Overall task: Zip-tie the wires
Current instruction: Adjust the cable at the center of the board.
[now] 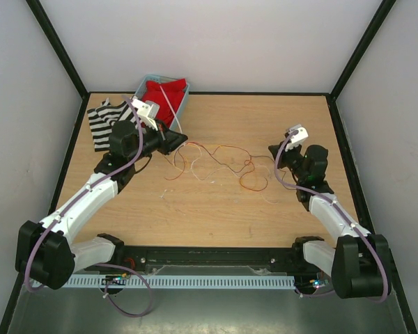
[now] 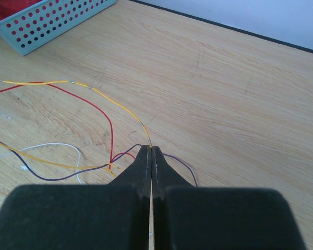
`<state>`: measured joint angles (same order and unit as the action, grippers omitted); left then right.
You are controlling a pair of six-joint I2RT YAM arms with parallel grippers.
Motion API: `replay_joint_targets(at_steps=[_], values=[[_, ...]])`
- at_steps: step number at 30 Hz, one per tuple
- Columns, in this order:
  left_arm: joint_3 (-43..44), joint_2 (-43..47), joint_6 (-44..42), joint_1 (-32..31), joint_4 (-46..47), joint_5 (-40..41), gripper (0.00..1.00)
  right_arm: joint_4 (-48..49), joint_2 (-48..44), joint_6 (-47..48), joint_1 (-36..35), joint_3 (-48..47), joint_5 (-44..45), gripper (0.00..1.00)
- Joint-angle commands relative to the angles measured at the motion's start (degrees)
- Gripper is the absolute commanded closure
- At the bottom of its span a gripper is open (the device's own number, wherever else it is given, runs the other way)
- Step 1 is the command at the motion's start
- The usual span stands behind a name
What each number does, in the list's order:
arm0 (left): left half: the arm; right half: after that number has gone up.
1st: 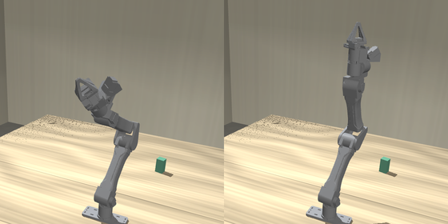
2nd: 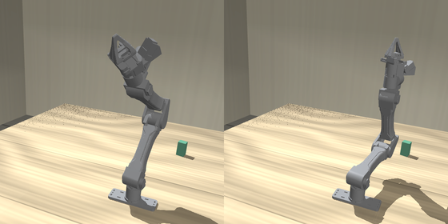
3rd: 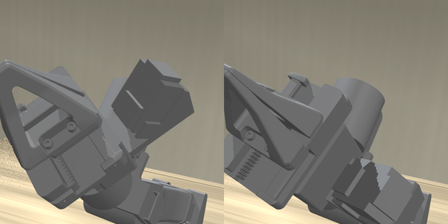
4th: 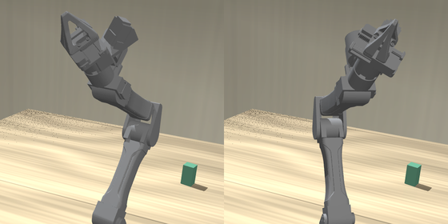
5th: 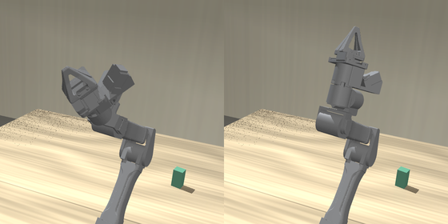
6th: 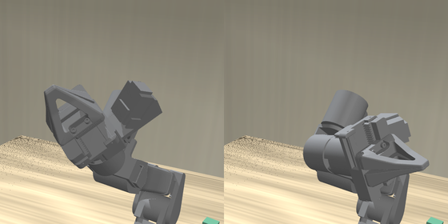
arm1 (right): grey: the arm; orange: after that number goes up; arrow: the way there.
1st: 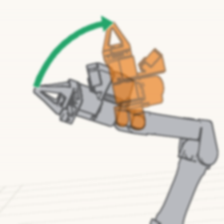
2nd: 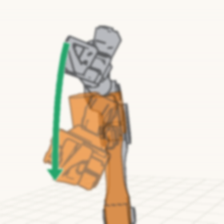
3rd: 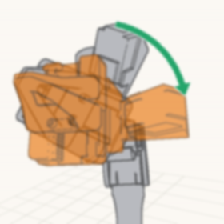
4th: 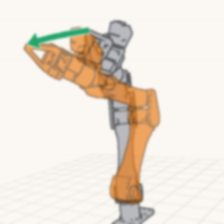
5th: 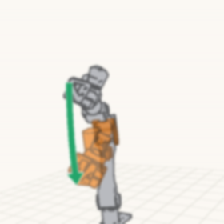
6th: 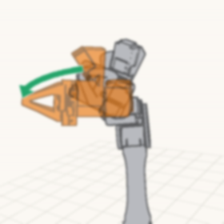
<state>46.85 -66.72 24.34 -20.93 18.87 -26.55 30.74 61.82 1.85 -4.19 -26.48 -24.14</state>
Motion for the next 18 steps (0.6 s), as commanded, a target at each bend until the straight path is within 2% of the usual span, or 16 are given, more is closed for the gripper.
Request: replay_joint_targets(at_steps=[1, 18], values=[[-0.36, 0.52, 0.45, 0.45, 1.51, -0.53, 1.00, 2.31, 0.18, -3.03, 1.53, 0.95, 1.11, 1.00], [-0.62, 0.82, 0.59, 0.71, 1.54, -0.60, 1.00, 0.14, 0.68, -6.59, 4.01, 1.22, 4.25, 1.00]])
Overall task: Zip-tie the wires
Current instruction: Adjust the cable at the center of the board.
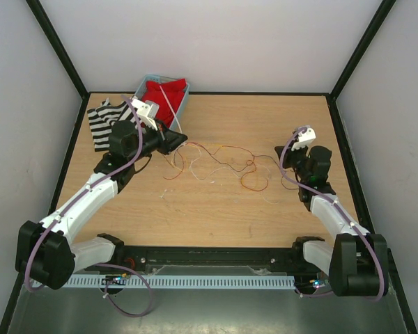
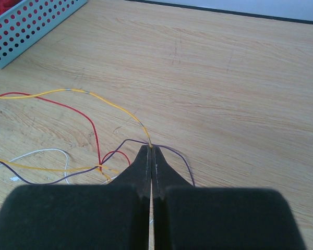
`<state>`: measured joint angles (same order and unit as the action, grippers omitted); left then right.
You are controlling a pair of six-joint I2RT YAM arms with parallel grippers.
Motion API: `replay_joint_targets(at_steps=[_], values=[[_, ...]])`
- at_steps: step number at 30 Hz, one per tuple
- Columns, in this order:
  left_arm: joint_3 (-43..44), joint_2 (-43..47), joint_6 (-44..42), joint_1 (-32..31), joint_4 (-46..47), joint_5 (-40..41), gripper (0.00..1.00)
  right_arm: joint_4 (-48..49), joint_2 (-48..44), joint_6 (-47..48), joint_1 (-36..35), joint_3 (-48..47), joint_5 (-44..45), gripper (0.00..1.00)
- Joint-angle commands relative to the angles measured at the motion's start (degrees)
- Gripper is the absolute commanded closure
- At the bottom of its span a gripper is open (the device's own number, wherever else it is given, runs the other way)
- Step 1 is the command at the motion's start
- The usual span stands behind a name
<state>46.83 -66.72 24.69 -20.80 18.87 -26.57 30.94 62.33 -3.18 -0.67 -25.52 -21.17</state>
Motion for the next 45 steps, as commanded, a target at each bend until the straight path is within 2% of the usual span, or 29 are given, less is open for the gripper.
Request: replay_joint_targets(at_steps=[1, 27, 45], values=[[-0.60, 0.88, 0.29, 0.63, 1.50, -0.59, 1.00, -0.41, 0.22, -1.72, 0.59, 0.29, 1.81, 1.00], [-1.03, 1.50, 0.64, 1.11, 1.52, -0.59, 1.00, -2.99, -0.19, -6.50, 5.09, 2.62, 10.02, 1.00], [-1.04, 1.63, 0.63, 1.37, 1.52, -0.59, 1.00, -1.75, 0.93, -8.84, 7.08, 3.15, 8.90, 1.00]])
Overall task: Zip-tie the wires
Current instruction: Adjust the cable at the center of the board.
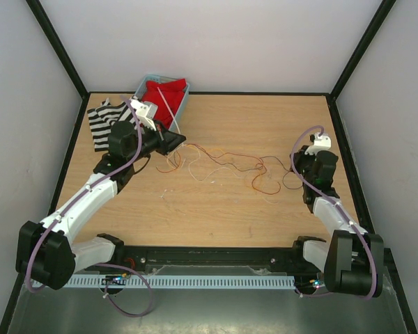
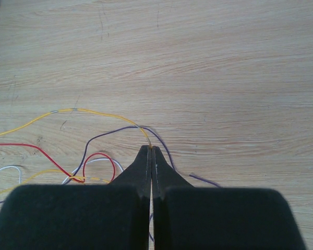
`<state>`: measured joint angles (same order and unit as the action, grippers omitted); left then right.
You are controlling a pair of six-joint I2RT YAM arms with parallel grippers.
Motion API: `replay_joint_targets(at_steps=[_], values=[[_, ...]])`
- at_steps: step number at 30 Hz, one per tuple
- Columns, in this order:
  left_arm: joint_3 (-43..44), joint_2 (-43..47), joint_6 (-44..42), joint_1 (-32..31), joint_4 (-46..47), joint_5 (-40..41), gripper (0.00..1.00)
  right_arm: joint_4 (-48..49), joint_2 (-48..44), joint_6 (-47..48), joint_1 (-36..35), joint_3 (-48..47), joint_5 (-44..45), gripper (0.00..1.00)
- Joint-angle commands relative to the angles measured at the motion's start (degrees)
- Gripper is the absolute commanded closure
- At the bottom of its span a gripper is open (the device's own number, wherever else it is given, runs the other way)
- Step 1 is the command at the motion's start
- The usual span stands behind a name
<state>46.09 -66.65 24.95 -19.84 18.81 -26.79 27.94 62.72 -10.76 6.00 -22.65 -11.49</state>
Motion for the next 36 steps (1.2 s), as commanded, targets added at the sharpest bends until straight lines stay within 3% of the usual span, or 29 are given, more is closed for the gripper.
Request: replay_joint_targets(at_steps=[1, 9, 12, 15, 24, 29, 36], values=[[-0.29, 1.49, 0.37, 0.41, 1.58, -0.37, 1.00, 1.45, 0.71, -1.09, 0.42, 0.13, -1.64, 1.00], [0.05, 0.93, 0.60, 0.41, 1.56, -0.63, 1.00, 2.44, 2.33, 0.74, 0.42, -2.08, -10.95, 1.00], [0.14, 0.78, 0.54, 0.41, 1.57, -0.70, 1.00, 3.06, 2.03, 0.71, 0.42, -3.75, -16.82, 0.76], [0.23, 0.56, 0.54, 0.41, 1.58, -0.77, 1.00, 5.45, -0.05, -1.13, 0.42, -4.13, -21.23, 0.60], [0.33, 0.48, 0.41, 0.41, 1.65, -1.10, 1.00, 14.36, -10.80, -6.55, -1.27, -3.33, -28.94, 0.40], [0.42, 0.34, 0.73, 0.41, 1.67, -1.49, 1.00, 18.79, -10.01, -8.57, -10.24, -4.21, -32.41, 0.35], [0.24, 0.57, 0.91, 0.41, 1.59, -2.11, 1.00, 20.21, -1.66, -1.85, -26.28, -7.21, -30.88, 0.28]])
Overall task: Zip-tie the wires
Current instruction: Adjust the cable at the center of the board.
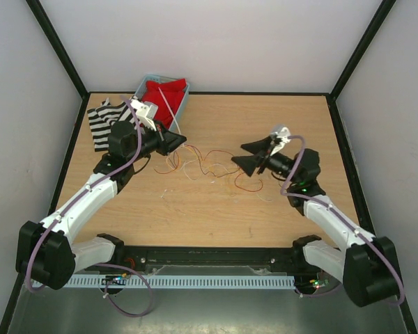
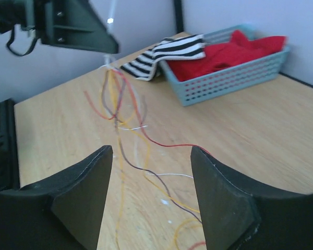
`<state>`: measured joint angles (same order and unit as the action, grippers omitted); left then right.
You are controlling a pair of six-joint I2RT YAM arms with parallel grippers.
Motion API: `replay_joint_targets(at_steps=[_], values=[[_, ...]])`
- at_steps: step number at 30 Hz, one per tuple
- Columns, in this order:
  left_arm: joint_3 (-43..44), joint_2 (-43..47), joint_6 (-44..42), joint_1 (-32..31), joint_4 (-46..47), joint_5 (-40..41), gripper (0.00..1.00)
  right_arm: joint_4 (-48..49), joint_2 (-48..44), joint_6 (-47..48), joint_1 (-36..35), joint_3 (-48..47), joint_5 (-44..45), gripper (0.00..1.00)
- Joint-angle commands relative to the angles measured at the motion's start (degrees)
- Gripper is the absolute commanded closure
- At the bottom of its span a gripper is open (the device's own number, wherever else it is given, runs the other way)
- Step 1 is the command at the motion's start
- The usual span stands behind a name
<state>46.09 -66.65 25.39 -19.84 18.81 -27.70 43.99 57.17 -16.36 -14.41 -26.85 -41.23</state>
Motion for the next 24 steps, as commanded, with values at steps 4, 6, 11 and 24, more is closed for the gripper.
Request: replay_joint_targets(at_steps=[4, 6, 11, 24], values=[[0.32, 0.51, 0.82, 0.41, 1.59, -1.64, 1.00, 5.85, 10.26, 9.48, -11.83, -5.78, 1.41, 0.25], [0.32, 0.47, 0.92, 0.41, 1.66, -1.82, 1.00, 7.28, 13.75, 11.00, -13.72, -7.34, 1.68, 0.25], [0.50, 0.30, 1.16, 0.32, 1.69, -2.09, 1.00, 9.39, 20.47, 14.46, -17.69, -11.54, 1.87, 0.22], [0.86, 0.59, 1.76, -0.02, 1.67, -2.78, 1.00, 7.91, 28.38, 18.11, -18.92, -18.20, 3.06, 0.21]])
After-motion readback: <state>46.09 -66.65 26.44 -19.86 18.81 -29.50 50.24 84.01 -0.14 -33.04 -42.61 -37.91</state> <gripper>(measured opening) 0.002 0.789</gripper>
